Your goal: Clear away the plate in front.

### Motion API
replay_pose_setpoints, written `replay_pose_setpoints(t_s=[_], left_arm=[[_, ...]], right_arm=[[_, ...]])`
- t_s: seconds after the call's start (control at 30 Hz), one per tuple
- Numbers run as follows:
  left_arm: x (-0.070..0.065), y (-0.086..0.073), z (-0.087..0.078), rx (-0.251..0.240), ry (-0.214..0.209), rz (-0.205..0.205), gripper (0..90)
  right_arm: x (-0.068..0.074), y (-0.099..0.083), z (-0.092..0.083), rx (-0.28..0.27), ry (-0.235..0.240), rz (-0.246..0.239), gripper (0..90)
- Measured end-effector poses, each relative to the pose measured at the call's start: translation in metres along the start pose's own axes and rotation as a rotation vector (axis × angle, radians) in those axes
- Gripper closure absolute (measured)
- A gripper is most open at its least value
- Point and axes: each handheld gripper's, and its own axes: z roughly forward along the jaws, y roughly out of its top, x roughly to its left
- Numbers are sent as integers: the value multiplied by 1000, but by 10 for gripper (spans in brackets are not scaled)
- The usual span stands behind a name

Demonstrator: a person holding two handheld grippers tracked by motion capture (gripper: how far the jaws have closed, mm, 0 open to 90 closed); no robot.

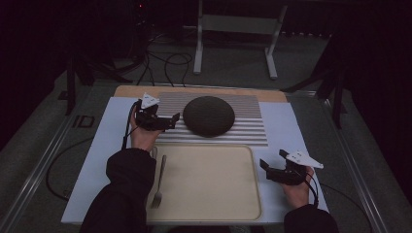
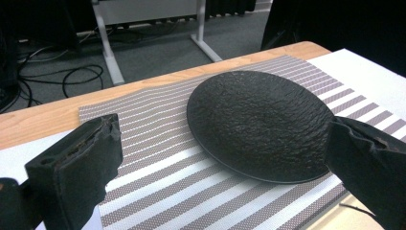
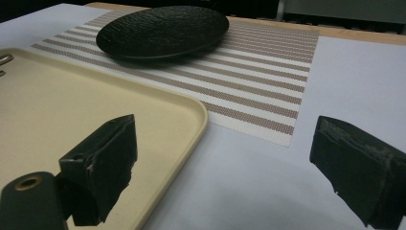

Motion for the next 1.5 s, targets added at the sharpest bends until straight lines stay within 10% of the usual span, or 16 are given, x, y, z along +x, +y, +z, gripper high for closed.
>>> replay_pose_setpoints(t_s=[1.5], left_arm=[[-3, -6, 60, 119, 12, -17, 0]], right_arm=[[-2, 1, 0, -11, 8, 18, 91]])
